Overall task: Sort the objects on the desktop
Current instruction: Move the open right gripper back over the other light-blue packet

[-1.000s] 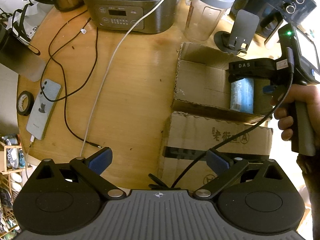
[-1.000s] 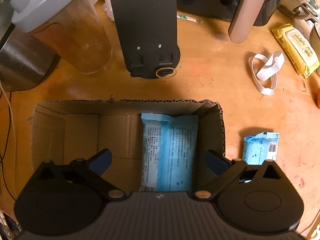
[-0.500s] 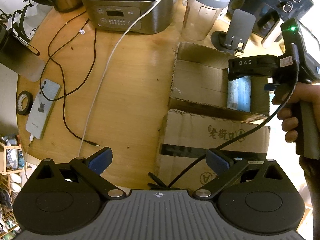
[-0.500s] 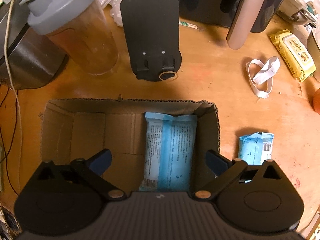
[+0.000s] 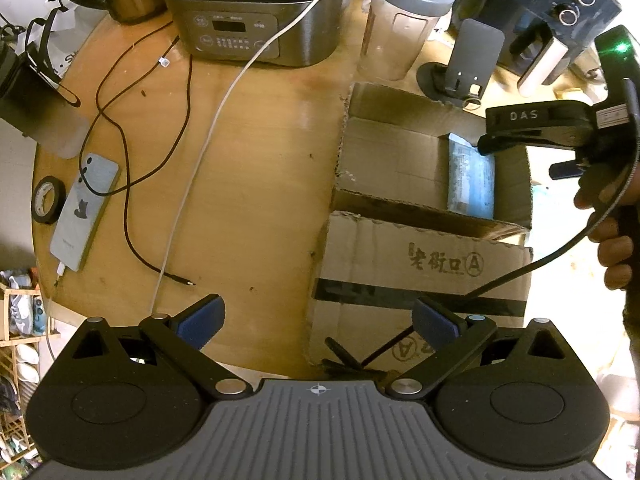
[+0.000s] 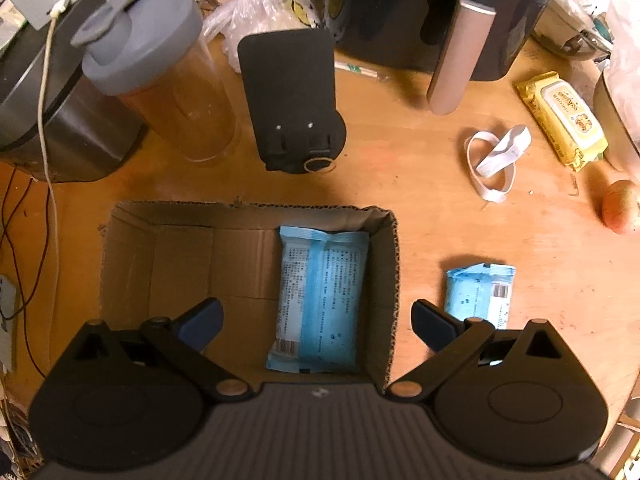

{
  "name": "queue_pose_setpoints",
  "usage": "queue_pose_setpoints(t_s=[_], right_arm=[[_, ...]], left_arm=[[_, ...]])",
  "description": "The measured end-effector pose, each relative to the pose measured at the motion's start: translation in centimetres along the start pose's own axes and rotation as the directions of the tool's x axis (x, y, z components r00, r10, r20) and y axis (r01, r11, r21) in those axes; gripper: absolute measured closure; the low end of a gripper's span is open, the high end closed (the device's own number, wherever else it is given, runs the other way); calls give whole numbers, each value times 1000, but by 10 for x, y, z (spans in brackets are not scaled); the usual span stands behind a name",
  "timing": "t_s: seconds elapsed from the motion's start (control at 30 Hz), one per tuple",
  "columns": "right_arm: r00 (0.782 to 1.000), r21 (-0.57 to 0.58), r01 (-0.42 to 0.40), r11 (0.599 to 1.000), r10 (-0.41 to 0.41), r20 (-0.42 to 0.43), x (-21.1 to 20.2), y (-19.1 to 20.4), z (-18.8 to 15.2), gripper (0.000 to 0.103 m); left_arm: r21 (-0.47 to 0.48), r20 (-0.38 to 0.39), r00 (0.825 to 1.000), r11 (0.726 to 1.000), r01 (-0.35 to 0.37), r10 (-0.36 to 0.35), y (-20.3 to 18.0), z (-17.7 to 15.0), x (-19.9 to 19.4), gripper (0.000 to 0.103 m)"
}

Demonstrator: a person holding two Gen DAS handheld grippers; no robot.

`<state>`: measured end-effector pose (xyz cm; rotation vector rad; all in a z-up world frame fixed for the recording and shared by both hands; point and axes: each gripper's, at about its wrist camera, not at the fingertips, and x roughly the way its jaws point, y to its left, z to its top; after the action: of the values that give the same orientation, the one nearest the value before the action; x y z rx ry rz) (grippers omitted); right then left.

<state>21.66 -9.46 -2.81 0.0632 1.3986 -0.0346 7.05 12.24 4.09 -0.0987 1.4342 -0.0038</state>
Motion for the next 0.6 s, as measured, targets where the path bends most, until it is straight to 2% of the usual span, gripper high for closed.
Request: queue_pose_setpoints(t_s=[0.6], right_arm=[[999, 22, 31, 999, -31, 15, -17, -33, -5, 0]], left_arm=[[20, 5, 1000, 1000, 14, -14, -24, -10, -2, 0]])
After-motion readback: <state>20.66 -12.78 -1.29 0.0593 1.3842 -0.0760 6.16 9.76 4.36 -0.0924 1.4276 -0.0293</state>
